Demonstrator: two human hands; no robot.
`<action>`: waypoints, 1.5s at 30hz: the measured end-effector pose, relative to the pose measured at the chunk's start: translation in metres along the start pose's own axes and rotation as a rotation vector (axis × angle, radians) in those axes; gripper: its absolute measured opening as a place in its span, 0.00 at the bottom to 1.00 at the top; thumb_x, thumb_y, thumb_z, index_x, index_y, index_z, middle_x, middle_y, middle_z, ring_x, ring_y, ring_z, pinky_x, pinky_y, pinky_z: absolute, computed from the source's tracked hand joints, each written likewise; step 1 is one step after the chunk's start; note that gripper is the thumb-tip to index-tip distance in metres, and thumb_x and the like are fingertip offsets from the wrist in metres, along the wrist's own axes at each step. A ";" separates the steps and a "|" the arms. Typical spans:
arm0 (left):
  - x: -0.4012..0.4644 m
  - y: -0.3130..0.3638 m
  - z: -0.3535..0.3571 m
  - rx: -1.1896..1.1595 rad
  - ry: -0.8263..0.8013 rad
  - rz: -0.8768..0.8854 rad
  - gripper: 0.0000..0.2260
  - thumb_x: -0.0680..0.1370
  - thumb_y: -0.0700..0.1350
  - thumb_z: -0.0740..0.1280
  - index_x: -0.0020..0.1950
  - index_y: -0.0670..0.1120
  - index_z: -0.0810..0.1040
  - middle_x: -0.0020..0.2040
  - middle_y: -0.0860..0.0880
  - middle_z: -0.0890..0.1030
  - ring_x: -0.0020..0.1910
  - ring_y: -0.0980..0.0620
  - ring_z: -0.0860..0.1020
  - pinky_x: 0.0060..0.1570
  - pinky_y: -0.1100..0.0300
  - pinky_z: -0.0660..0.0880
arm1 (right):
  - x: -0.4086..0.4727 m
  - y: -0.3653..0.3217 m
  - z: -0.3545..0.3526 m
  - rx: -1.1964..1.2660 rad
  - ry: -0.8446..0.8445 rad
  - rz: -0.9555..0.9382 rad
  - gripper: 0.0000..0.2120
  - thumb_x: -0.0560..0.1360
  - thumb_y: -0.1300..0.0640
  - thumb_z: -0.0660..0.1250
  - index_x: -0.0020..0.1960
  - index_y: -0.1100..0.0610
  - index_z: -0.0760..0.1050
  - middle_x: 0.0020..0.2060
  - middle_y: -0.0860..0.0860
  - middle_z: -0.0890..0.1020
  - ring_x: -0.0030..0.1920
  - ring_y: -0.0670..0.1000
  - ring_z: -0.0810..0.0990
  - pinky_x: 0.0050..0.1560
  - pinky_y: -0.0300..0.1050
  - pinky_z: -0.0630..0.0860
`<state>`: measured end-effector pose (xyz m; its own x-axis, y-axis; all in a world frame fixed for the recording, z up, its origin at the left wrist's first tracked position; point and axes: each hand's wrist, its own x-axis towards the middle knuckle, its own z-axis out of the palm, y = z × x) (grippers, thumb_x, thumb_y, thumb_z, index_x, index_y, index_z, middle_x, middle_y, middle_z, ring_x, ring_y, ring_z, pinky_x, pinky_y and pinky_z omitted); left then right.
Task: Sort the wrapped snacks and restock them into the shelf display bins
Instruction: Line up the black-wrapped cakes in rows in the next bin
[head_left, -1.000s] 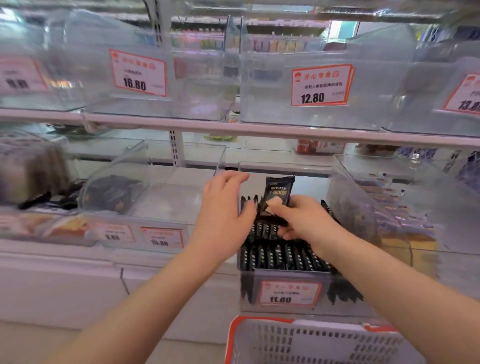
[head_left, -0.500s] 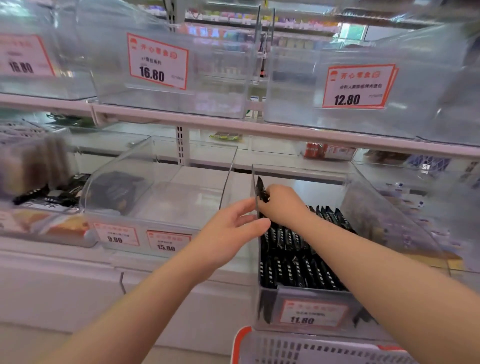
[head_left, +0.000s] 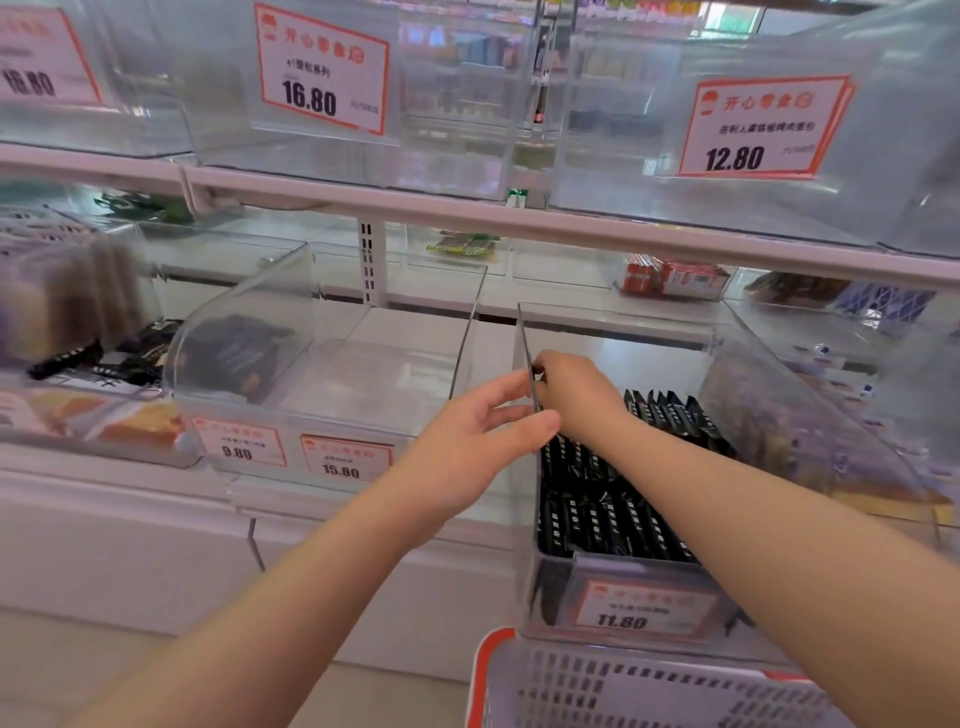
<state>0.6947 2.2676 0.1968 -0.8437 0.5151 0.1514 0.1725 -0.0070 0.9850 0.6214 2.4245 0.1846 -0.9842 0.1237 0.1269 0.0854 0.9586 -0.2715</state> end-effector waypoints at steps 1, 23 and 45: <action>0.000 -0.001 0.000 0.006 0.001 -0.006 0.13 0.76 0.44 0.66 0.55 0.62 0.72 0.53 0.68 0.78 0.54 0.70 0.75 0.47 0.79 0.70 | 0.000 0.000 0.000 -0.003 0.003 0.010 0.15 0.78 0.54 0.57 0.62 0.58 0.71 0.55 0.57 0.78 0.54 0.59 0.77 0.52 0.52 0.76; -0.084 -0.009 0.127 1.076 -0.335 0.376 0.09 0.77 0.48 0.59 0.53 0.48 0.74 0.47 0.50 0.78 0.47 0.47 0.76 0.42 0.53 0.74 | -0.248 0.116 -0.071 0.346 -0.069 -0.318 0.03 0.74 0.62 0.68 0.43 0.58 0.80 0.27 0.40 0.76 0.31 0.37 0.74 0.33 0.26 0.66; -0.110 -0.325 0.250 1.126 -0.756 -0.785 0.12 0.80 0.46 0.55 0.57 0.44 0.75 0.53 0.42 0.78 0.50 0.44 0.77 0.41 0.56 0.71 | -0.364 0.320 0.240 0.180 -0.891 0.501 0.14 0.80 0.54 0.57 0.62 0.60 0.69 0.58 0.58 0.73 0.56 0.57 0.74 0.54 0.48 0.72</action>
<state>0.8587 2.4272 -0.1605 -0.5202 0.3787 -0.7655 0.3966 0.9009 0.1763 0.9697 2.6249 -0.1777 -0.6061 0.1928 -0.7717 0.5641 0.7882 -0.2461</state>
